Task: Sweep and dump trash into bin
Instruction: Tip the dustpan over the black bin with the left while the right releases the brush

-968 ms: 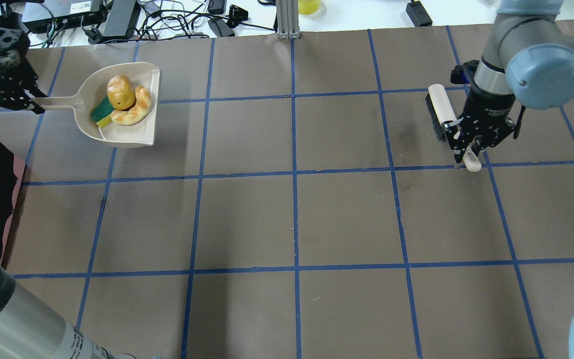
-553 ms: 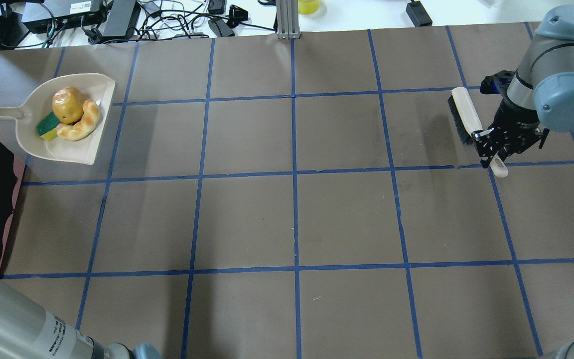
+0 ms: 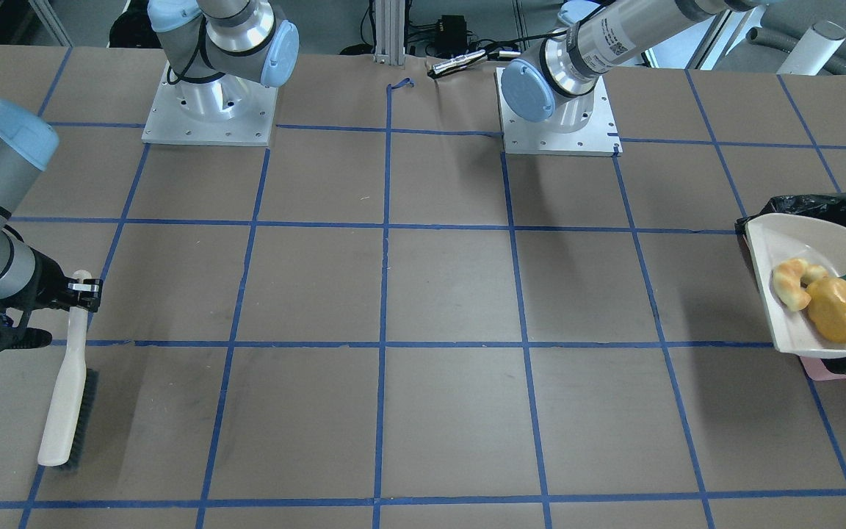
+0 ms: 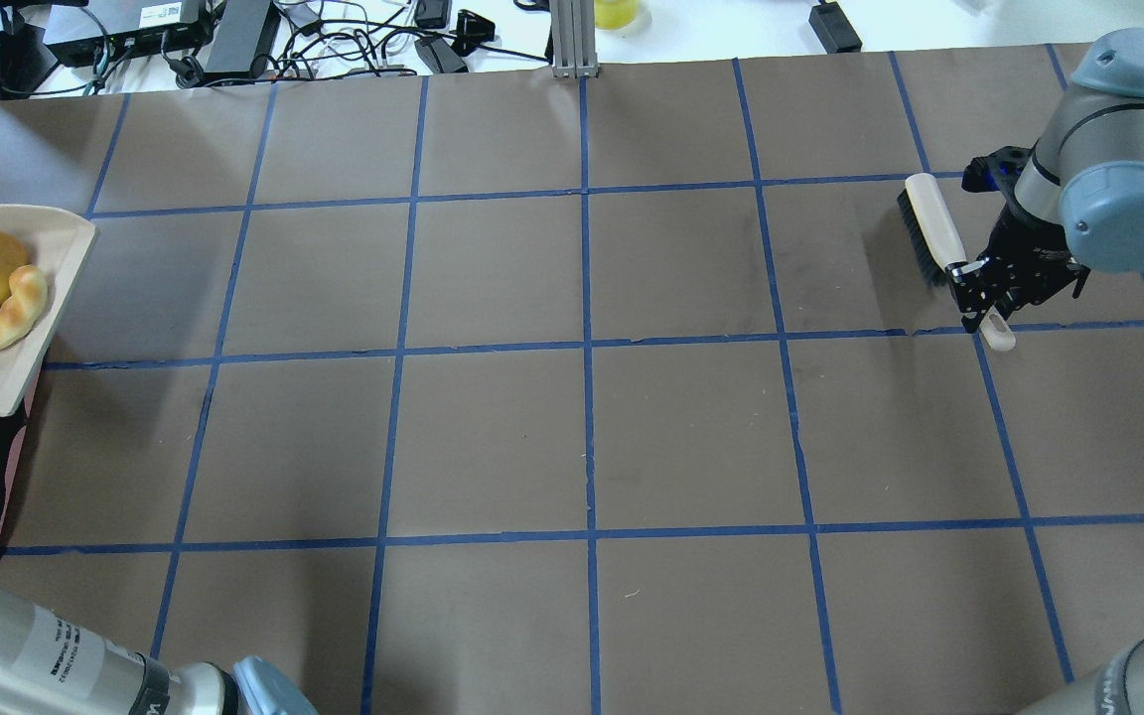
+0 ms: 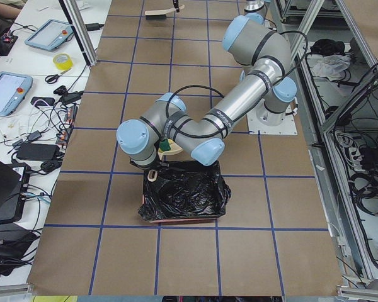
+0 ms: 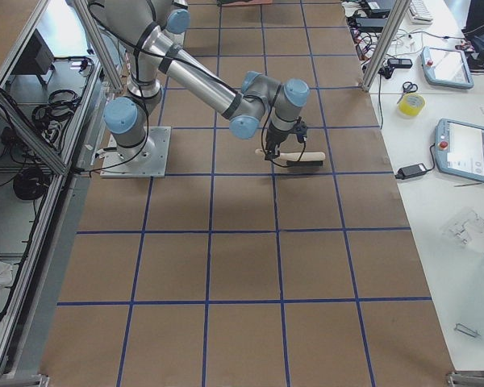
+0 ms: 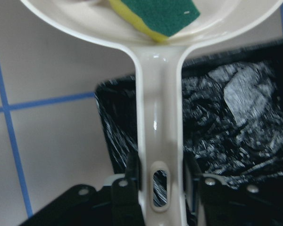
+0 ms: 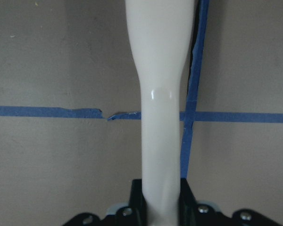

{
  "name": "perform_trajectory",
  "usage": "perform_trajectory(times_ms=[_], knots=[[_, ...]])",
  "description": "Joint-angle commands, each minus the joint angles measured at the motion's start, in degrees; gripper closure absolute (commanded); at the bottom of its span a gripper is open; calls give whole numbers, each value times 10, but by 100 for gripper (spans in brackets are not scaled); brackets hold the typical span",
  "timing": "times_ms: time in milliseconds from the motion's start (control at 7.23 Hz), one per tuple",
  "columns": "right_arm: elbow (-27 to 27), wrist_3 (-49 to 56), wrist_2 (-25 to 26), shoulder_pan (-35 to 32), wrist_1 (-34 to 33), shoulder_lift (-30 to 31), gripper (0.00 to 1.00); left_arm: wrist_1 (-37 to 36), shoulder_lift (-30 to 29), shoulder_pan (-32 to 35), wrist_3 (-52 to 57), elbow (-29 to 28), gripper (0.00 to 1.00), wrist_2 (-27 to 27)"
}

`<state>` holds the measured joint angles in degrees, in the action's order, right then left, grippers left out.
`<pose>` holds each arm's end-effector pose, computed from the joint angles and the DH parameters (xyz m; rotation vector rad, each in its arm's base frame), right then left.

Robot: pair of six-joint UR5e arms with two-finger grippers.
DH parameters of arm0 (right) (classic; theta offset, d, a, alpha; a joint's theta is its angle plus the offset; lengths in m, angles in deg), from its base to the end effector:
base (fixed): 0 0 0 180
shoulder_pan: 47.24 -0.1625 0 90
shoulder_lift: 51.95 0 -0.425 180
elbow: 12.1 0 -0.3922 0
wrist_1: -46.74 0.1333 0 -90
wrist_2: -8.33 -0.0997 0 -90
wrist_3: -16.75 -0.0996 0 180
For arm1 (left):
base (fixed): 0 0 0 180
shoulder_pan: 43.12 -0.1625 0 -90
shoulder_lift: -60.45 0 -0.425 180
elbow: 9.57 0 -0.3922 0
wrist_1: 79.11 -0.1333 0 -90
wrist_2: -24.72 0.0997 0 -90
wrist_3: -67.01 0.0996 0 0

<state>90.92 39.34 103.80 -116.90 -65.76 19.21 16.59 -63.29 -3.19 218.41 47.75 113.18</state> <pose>-0.0760 -0.5612 0.2437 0.0730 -3.0983 -0.2903 0.4614 -0.5635 0.3981 -2.3419 -1.9223 0.0733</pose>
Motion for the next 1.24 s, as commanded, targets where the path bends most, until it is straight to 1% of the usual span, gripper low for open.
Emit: perform_trajectory(times_ms=[0, 277, 415, 691, 968, 1106], knots=[[0, 2, -1, 8, -5, -2, 100, -5, -8, -30, 104, -33, 95, 31], [1, 4, -8, 22, -6, -4, 100, -6, -23, -66, 198, -64, 95, 34], [1, 4, -8, 22, -4, -4, 100, -32, -30, -79, 243, -65, 95, 34], [2, 4, -10, 22, -4, -8, 100, -73, -38, -79, 313, -64, 95, 35], [3, 5, -16, 22, -5, -8, 100, -126, -37, -65, 381, -56, 94, 55], [3, 5, -15, 22, -5, -8, 89, -153, -37, -54, 383, -53, 94, 55]])
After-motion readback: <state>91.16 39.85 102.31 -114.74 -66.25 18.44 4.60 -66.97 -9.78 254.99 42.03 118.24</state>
